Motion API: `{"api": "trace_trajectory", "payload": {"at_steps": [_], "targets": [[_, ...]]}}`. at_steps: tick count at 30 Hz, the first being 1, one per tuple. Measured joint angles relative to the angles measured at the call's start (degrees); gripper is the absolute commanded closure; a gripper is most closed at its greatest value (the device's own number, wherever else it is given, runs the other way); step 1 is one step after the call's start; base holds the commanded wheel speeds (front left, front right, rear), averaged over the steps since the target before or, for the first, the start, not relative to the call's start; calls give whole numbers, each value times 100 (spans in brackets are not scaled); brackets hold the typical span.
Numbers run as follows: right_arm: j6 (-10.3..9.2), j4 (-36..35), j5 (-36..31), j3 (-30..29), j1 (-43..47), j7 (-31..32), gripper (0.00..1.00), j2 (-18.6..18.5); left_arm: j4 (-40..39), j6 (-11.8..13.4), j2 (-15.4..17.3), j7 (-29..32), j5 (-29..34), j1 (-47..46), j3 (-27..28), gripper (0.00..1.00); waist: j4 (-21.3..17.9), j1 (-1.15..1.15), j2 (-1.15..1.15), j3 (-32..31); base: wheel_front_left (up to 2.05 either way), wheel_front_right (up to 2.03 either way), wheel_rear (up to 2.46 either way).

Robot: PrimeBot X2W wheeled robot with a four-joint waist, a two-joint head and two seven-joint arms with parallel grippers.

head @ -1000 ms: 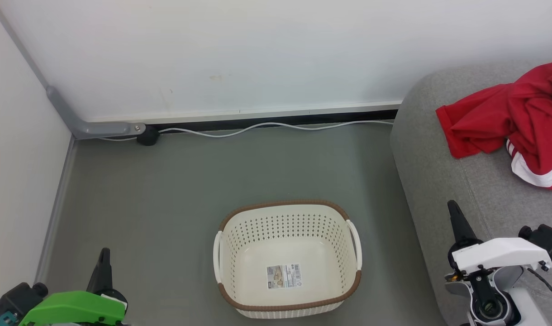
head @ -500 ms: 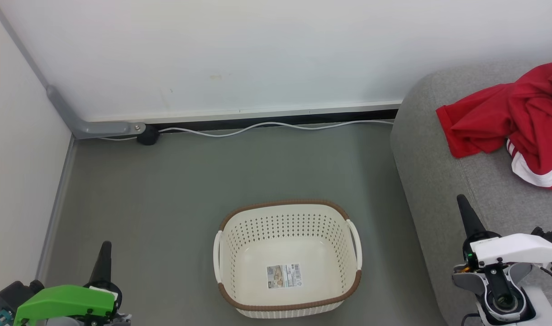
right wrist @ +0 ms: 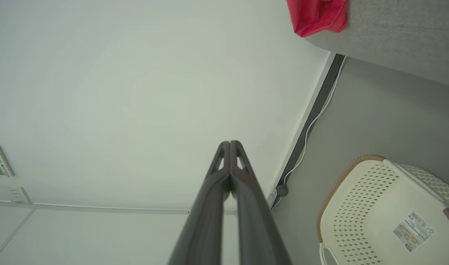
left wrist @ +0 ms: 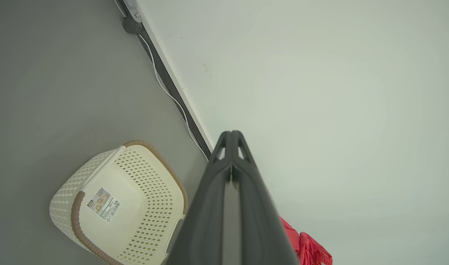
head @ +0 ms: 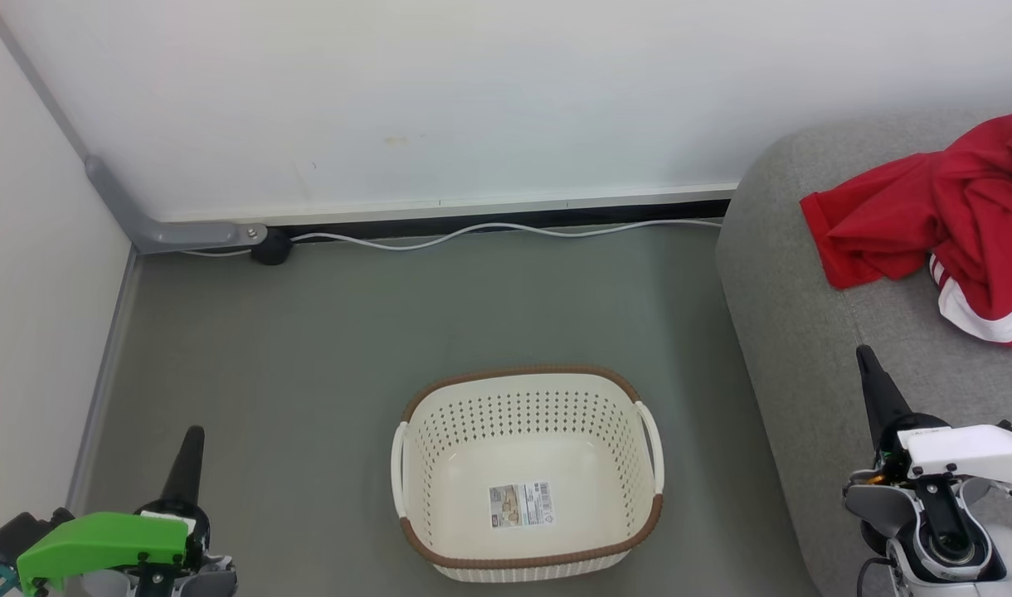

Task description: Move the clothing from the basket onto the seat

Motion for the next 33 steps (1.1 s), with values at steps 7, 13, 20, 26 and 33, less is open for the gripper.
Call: {"api": "trace_trajectory", "payload": {"at_steps": [7, 13, 20, 26, 33], "targets": [[60, 4, 476, -164, -28, 126, 100, 16, 68, -97, -31, 131, -432, -96, 79, 100, 1, 0, 0, 3, 0, 0, 0], [146, 5, 902, -304, -83, 243, 100, 25, 142, -169, -79, 226, -845, -180, 145, 100, 2, 0, 0, 6, 0, 0, 0], [176, 5, 1170, -400, -87, 300, 100, 31, 196, -225, -96, 300, -1096, -276, 203, 100, 3, 0, 0, 8, 0, 0, 0], [176, 5, 1171, -403, -97, 300, 100, 34, 203, -226, -102, 300, -1096, -289, 207, 100, 3, 0, 0, 8, 0, 0, 0], [176, 5, 1170, -405, -99, 300, 100, 35, 208, -226, -103, 300, -1096, -292, 209, 100, 3, 0, 0, 8, 0, 0, 0]]}}
